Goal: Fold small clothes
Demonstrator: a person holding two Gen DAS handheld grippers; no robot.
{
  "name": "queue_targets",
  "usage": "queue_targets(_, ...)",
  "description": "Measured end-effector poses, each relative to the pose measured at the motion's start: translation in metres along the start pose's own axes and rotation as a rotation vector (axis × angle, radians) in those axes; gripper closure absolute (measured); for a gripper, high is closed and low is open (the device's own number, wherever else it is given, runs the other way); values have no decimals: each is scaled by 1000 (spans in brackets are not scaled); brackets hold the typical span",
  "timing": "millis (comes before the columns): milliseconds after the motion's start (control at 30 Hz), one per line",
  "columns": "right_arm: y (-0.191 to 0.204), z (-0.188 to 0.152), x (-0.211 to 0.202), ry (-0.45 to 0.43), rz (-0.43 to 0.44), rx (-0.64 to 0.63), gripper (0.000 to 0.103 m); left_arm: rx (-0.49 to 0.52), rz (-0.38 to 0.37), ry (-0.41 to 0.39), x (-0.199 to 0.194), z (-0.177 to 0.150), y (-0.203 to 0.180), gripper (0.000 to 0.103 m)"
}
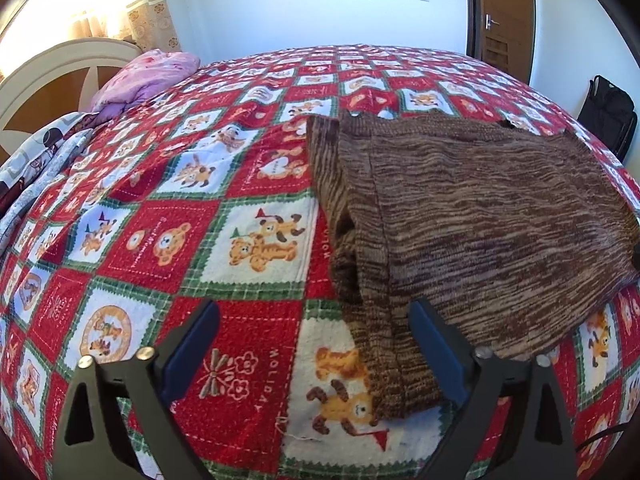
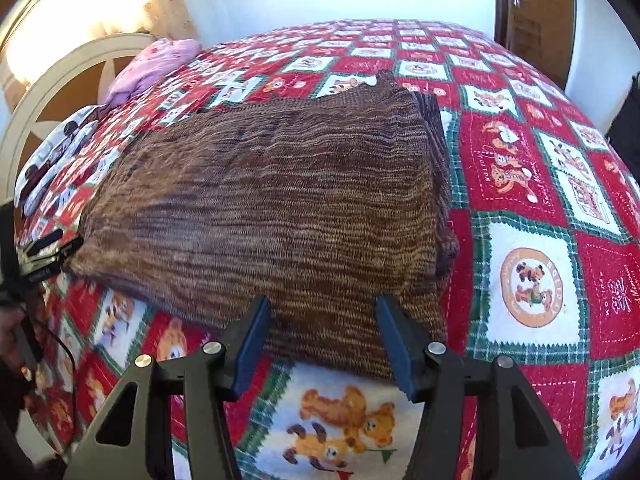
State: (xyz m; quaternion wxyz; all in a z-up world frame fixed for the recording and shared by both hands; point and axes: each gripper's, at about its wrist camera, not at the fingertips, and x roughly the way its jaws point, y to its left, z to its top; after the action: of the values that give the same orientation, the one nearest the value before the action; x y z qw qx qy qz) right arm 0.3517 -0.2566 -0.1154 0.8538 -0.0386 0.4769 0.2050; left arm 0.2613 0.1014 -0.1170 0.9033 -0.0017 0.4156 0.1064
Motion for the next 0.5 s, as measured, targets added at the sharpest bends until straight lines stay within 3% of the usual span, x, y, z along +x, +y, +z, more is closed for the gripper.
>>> queue_targets(333, 15, -1, -2, 50, -97, -42, 46, -30, -58, 11, 0, -6, 8, 2)
queue_targets(500, 42, 2, -12, 34, -72, -88, 46, -28, -79, 11, -7, -11, 17, 2)
